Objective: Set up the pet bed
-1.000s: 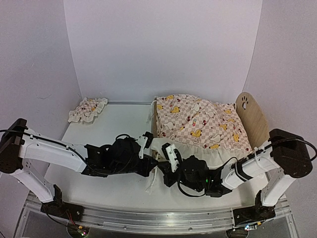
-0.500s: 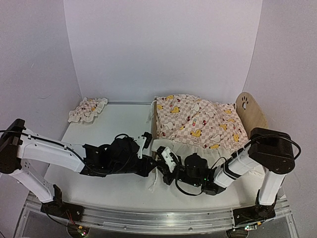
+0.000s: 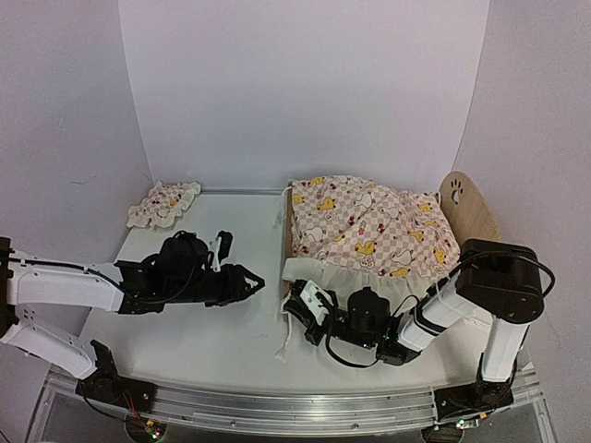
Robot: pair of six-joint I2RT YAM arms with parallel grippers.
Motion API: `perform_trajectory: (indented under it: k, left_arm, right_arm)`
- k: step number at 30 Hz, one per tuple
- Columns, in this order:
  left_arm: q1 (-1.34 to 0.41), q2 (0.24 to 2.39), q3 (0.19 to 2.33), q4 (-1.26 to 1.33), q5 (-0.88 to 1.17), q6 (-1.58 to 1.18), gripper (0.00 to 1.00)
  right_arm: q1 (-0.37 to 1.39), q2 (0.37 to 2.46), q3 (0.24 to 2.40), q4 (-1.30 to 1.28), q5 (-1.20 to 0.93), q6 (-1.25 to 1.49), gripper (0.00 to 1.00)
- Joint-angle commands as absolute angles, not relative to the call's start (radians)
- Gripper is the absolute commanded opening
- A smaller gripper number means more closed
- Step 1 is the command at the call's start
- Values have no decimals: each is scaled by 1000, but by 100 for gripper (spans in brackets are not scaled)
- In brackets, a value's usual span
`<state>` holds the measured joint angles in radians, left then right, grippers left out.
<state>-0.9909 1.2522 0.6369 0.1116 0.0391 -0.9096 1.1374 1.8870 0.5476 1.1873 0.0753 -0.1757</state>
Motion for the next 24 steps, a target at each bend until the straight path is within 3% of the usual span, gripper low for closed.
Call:
perform_trajectory:
  k: [1, 3, 5, 19, 24]
  left_arm:
    - [-895, 1361, 696, 214, 321, -931, 26]
    - [-883, 1442, 745, 215, 422, -910, 18]
    - [-876, 1506, 777, 221, 503, -928, 17]
    - [-890, 1578, 761, 352, 564, -1136, 32]
    - [-896, 1554, 720, 393, 511, -1202, 28]
  right_arm:
    - [1139, 1886, 553, 1252, 70, -211, 0]
    - [1139, 1885, 556, 1251, 66, -209, 0]
    - [1138, 1888, 558, 1251, 52, -216, 0]
    - [1139, 1908, 571, 1249, 21, -267, 0]
    - [1139, 1907, 569, 1248, 13, -265, 0]
